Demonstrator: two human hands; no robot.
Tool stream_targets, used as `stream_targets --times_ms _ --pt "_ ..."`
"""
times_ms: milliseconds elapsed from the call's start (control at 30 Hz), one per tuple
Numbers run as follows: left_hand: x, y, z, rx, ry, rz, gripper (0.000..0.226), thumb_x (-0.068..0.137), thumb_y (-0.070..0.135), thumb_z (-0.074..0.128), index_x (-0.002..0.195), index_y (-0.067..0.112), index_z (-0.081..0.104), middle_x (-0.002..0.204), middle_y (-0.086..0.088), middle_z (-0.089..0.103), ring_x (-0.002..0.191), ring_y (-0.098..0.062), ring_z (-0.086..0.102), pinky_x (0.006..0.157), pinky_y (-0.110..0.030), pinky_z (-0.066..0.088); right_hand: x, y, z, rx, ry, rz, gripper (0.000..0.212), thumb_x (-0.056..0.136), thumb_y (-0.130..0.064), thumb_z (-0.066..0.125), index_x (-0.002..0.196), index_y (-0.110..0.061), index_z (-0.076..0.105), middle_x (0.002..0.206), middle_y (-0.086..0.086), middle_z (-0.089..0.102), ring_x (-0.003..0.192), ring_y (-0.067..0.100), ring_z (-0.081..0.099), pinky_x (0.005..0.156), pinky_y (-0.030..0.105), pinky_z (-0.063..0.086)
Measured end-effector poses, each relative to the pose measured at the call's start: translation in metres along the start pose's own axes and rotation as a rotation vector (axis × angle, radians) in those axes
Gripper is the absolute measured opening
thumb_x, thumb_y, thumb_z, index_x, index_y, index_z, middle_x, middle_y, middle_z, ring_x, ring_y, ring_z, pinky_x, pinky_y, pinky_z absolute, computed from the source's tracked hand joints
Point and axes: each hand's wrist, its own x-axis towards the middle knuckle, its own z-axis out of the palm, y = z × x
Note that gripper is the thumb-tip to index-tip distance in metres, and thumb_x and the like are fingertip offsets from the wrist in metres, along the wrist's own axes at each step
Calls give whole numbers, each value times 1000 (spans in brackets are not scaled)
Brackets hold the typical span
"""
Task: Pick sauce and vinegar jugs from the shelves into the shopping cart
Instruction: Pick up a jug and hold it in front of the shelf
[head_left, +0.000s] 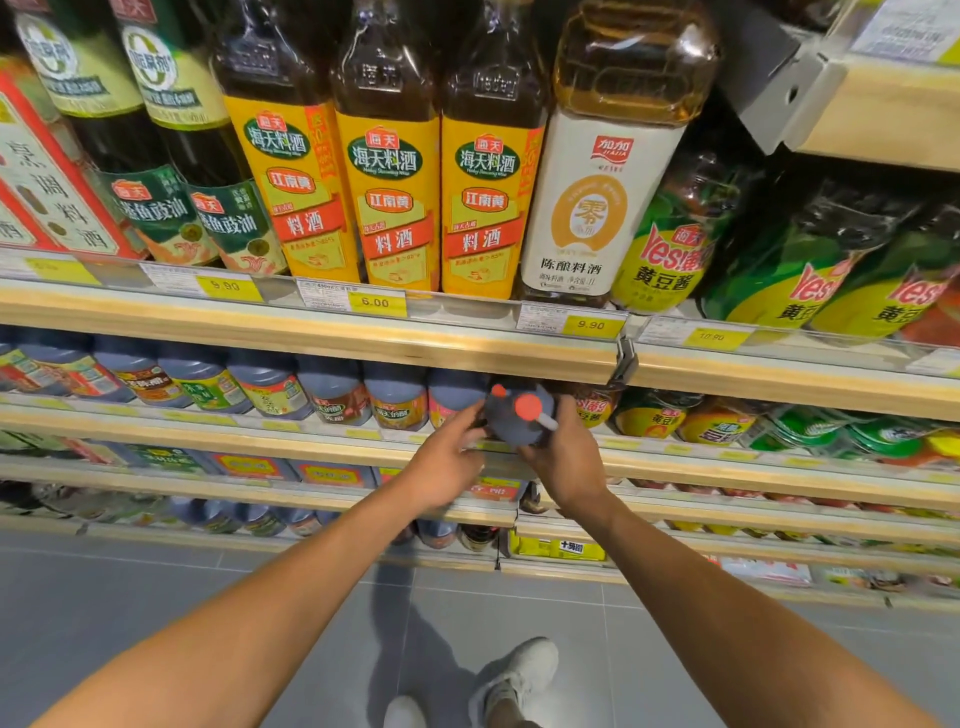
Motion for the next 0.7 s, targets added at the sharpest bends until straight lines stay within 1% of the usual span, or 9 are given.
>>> stream_targets --times_ms 67,200,267,367,400,467,533,600,700 --pt "4 1 -1 -51 -21 -32 76 90 -23 36 135 38 43 135 19 51 130 -6 52 74 -22 44 8 2 1 -52 -12 23 55 78 -24 86 112 -22 43 109 -1 67 97 27 66 69 34 48" --pt "16 -4 -1 -86 8 -78 77 90 -22 35 156 18 29 156 1 38 145 -18 37 72 -13 49 23 4 2 -105 -55 97 54 78 -26 86 117 -10 52 114 9 69 102 29 66 76 36 51" --pt "18 0 3 -150 23 -99 77 87 -25 33 155 12 31 156 0 38 147 -19 34 81 -14 48 29 2 0 -122 -71 103 51 77 -27 87 117 -10 60 112 10 72 103 29 68 80 38 55" --pt "16 17 12 -255 38 -86 75 78 -29 34 132 20 49 134 12 52 133 -11 43 102 -20 39 33 -2 -1 -131 -96 105 44 77 -26 87 113 -10 69 104 11 75 96 29 71 73 34 55" --pt "16 19 15 -273 30 -76 73 73 -23 39 126 25 51 129 16 54 128 -6 47 101 -18 40 32 -2 0 -131 -96 110 45 76 -29 88 112 -10 69 102 11 75 94 29 71 70 32 53" --pt "17 19 17 -289 29 -82 75 61 -8 44 126 30 50 128 20 54 127 -2 48 92 -13 44 32 -3 0 -133 -86 117 55 73 -38 89 113 -9 64 102 11 74 93 28 70 67 32 52" --pt "16 19 16 -296 31 -111 76 66 -10 45 130 30 44 134 18 51 136 -8 42 89 -16 43 34 -6 -4 -147 -115 121 54 75 -39 88 110 -6 65 100 12 73 91 29 69 66 34 51" --pt "16 21 16 -287 44 -123 77 79 -22 38 133 32 37 136 15 46 141 -11 36 91 -21 41 36 -14 -12 -200 -172 131 38 79 -38 85 96 -10 66 92 12 72 84 27 67 63 34 46" --pt "14 29 17 -288 49 -143 73 84 -24 34 131 32 38 123 25 50 130 -4 41 90 -18 41 36 -24 -22 -307 -188 118 37 80 -50 81 79 -20 60 79 8 67 79 25 65 62 29 38"
